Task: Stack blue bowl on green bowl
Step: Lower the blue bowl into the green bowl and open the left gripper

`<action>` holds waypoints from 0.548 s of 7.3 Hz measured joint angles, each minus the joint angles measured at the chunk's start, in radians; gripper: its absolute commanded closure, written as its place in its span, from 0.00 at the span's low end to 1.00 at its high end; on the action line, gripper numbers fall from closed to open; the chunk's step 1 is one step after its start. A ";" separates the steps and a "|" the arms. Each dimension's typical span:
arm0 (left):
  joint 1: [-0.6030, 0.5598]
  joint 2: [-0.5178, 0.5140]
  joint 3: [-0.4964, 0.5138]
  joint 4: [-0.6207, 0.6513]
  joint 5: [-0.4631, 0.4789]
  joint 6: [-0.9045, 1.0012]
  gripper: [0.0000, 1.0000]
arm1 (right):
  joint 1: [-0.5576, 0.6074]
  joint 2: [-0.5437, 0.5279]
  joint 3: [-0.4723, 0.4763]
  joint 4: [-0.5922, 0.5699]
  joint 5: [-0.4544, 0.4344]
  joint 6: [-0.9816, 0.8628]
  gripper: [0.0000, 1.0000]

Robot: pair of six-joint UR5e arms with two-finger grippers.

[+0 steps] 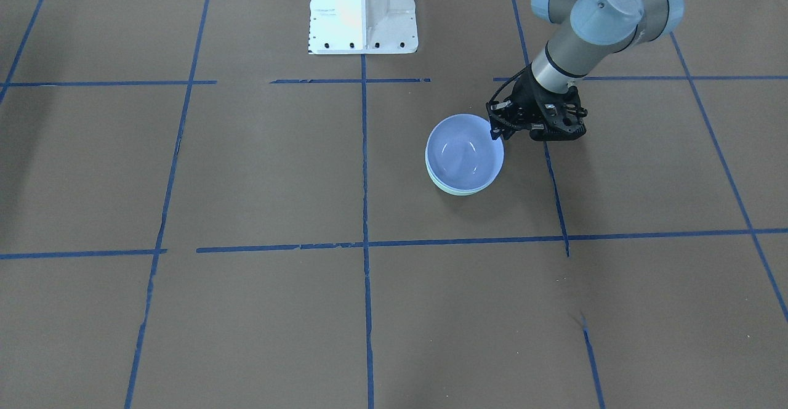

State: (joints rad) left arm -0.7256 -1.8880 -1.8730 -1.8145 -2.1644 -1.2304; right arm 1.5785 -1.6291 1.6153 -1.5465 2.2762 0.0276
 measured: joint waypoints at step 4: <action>-0.036 0.005 -0.033 -0.015 0.001 0.015 0.00 | 0.000 0.000 0.000 0.000 -0.001 0.000 0.00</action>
State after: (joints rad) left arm -0.7617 -1.8829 -1.9058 -1.8298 -2.1633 -1.2151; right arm 1.5785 -1.6291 1.6152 -1.5463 2.2756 0.0276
